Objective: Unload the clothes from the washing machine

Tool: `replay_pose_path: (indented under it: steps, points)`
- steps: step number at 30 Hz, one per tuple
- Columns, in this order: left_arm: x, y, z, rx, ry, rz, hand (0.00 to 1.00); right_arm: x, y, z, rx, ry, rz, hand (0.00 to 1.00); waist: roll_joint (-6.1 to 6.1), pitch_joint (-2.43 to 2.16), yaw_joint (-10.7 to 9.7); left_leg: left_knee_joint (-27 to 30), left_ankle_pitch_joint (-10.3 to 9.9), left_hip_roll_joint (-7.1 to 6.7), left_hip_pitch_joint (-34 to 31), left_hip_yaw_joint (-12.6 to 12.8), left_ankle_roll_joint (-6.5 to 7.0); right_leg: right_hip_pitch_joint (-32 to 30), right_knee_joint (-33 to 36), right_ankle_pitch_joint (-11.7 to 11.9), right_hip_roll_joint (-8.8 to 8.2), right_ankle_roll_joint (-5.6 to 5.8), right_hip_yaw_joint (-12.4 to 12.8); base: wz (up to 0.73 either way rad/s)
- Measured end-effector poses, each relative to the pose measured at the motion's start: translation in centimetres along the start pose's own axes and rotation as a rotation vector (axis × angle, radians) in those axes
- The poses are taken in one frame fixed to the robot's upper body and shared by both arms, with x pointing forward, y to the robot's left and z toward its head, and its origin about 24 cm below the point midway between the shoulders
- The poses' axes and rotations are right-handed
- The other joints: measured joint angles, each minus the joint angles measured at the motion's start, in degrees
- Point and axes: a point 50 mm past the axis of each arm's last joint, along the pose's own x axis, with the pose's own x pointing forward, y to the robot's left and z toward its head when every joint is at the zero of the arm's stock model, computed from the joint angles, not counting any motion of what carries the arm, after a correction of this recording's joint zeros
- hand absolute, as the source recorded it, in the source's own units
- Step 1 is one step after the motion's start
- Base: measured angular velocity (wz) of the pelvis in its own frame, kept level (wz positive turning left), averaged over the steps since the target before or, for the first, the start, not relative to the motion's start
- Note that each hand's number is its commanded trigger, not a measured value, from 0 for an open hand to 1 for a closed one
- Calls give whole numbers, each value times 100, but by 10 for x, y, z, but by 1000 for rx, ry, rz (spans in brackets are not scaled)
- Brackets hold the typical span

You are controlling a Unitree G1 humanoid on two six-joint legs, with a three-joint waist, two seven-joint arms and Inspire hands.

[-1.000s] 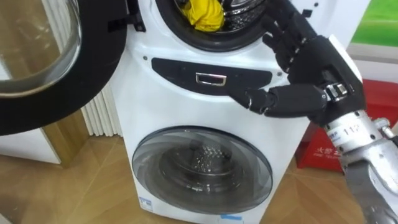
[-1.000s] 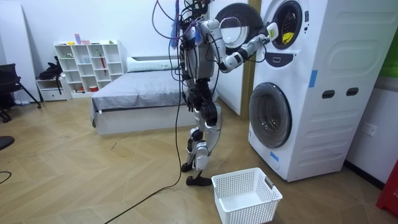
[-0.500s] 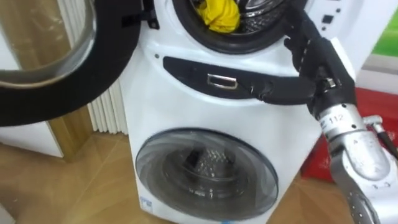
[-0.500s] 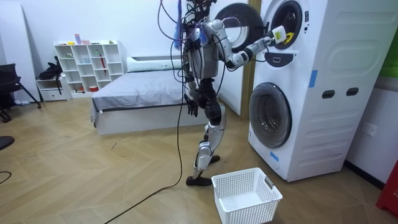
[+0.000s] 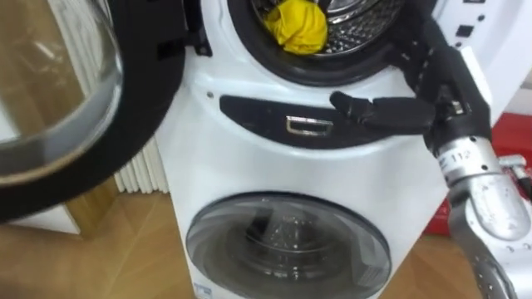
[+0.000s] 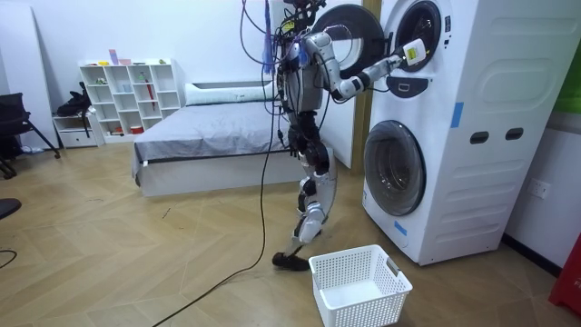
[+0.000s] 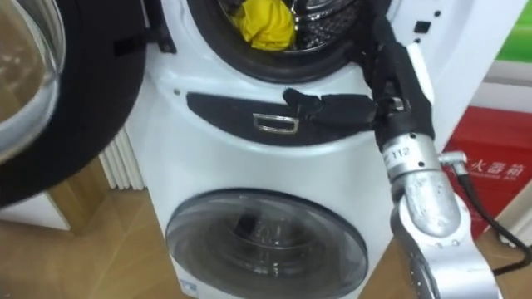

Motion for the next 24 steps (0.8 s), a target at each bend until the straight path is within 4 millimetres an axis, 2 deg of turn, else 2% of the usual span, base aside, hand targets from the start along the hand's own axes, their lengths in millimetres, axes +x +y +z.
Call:
replay_pose_path:
  steps: [1,2,3,4,5,6,7,8,9,10,11,13,15,17,19,24]
  points:
    - [1,1,6,1,-15,2,0,-2,-2,-3,1,13,-13,0,13,11,-17,-33,-51,-67,152,7,69,-52,275,127,-112,21,72,-7]
    - [1,1,8,0,-21,3,0,-4,-3,-5,1,22,-19,0,31,6,-18,-73,-88,-94,225,-5,88,-83,386,230,-134,17,129,-10]
    - [1,2,13,4,-36,7,0,-7,-7,-9,-1,38,-34,0,85,8,-29,-147,-117,-101,387,-67,126,-164,567,478,-119,32,254,0]
    - [2,6,17,20,-59,18,0,-12,-12,-13,-1,53,-57,0,151,16,-57,-263,-108,-69,485,-150,162,-244,481,421,17,54,383,-4]
    - [3,11,21,22,-75,34,0,-13,-16,-14,-4,53,-71,0,159,18,-65,-353,-84,-13,503,-151,184,-449,183,243,199,30,522,0]
    - [3,13,21,23,-76,39,0,-14,-18,-15,-8,57,-79,0,156,16,-78,-421,-58,4,534,-150,186,-542,-24,195,292,4,575,0]
    - [4,15,21,26,-77,46,0,-15,-22,-16,-13,61,-95,0,142,8,-105,-513,-13,7,580,-155,206,-659,-579,179,438,-21,635,4]
    - [4,16,20,33,-75,47,0,-15,-24,-15,-22,59,-105,0,125,6,-107,-553,-12,-18,599,-152,210,-736,-1182,336,520,-47,644,6]
    - [4,16,19,33,-74,48,0,-15,-24,-15,-26,57,-110,0,106,4,-108,-586,-11,-39,637,-147,211,-755,-1471,568,574,-46,655,8]
    - [3,14,13,36,-59,47,0,-16,-25,-16,-37,63,-114,0,108,-25,-125,-633,-16,-52,726,-161,210,-701,-1748,969,607,-273,666,6]
    - [2,12,7,39,-43,45,0,-18,-26,-17,-41,71,-117,0,153,-91,-114,-716,-28,-20,784,-197,182,-561,-1973,1060,700,-276,664,5]
    - [2,11,-2,45,-23,48,0,-18,-27,-17,-31,73,-114,0,189,-75,-115,-817,-7,21,870,-226,144,-384,-2263,1175,805,-303,636,0]
    - [1,10,-8,60,-10,48,0,-18,-29,-17,-12,70,-115,0,189,-82,-102,-822,-6,55,861,-224,119,-357,-2371,1207,845,-329,634,0]
    - [0,8,-13,65,4,43,0,-17,-29,-14,0,59,-109,0,183,-98,-52,-821,-6,97,835,-190,78,-375,-2488,1189,881,-306,666,-9]
    - [-1,6,-15,64,14,36,0,-17,-27,-11,2,53,-93,0,219,-99,-40,-827,-3,128,840,-158,56,-356,-2550,1211,921,-319,693,-11]
    - [-1,4,-15,63,17,27,0,-16,-21,-5,2,39,-55,0,254,-100,-34,-894,33,164,857,-122,-8,-372,-2547,1200,962,-376,709,-3]
